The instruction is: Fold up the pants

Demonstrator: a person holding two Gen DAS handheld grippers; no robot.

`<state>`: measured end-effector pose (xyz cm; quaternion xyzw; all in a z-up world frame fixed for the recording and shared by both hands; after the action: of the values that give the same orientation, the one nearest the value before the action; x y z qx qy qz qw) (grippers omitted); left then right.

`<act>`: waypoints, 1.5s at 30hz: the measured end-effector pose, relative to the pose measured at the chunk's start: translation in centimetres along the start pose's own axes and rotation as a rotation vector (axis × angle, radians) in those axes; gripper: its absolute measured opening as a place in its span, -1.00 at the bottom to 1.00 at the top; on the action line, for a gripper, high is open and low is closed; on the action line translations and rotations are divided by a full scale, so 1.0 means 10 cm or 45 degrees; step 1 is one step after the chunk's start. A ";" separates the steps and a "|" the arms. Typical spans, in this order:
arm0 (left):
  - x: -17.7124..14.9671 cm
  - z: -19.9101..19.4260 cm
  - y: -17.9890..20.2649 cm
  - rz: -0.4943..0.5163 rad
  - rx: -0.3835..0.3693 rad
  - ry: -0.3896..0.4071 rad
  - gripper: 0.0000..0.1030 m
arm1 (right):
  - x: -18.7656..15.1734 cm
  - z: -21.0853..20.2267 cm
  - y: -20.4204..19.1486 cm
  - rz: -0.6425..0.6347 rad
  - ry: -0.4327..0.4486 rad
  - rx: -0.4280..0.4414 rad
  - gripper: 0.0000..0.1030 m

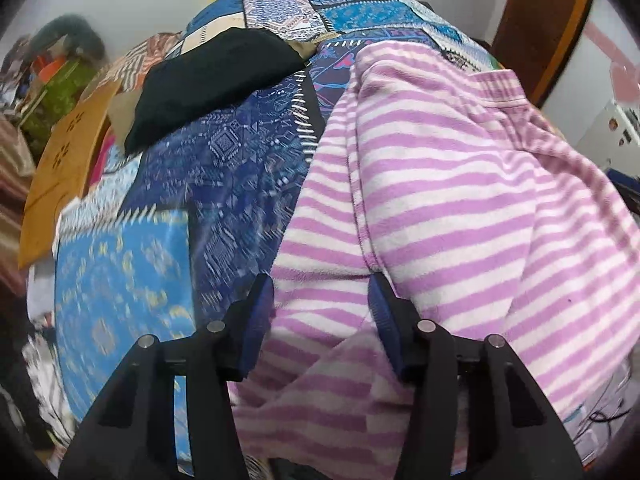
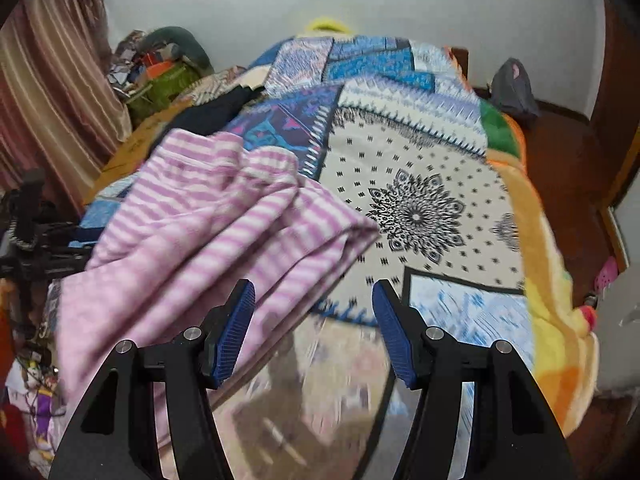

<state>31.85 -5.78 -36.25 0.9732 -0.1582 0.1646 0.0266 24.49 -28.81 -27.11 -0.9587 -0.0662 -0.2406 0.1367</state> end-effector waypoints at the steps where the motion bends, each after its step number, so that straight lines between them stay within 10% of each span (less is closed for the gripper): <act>1: -0.05 -0.03 0.03 -0.024 -0.009 0.005 -0.03 | -0.05 -0.12 -0.02 -0.007 0.018 -0.006 0.13; 10: -0.28 -0.17 0.19 -0.182 -0.090 0.032 -0.03 | -0.44 -0.60 -0.45 -0.131 0.063 0.012 0.13; 22: -0.19 -0.45 -0.01 -0.158 -0.096 0.087 -0.02 | -0.64 -0.04 -0.42 -0.078 -0.067 0.089 0.13; 32: 0.61 -0.44 0.13 -0.044 -0.184 0.144 -0.01 | 0.02 -0.29 -0.36 -0.071 0.100 0.053 0.14; 45: 1.11 0.16 0.48 0.127 -0.259 0.083 -0.29 | 0.63 0.73 -0.27 -0.071 -0.014 0.080 0.10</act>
<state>40.80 -13.78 -34.07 0.9505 -0.2215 0.1805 0.1223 32.73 -23.72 -29.62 -0.9530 -0.1010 -0.2368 0.1596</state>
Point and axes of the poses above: each gripper's, at about its wrist camera, not at the fingertips, and z roughly the way its jaws point, y to its right, x to its top, the point moved 8 cm from there along z, roughly the way its jaws point, and after that the axes turned 7 degrees about -y, right-handed, at the moved point
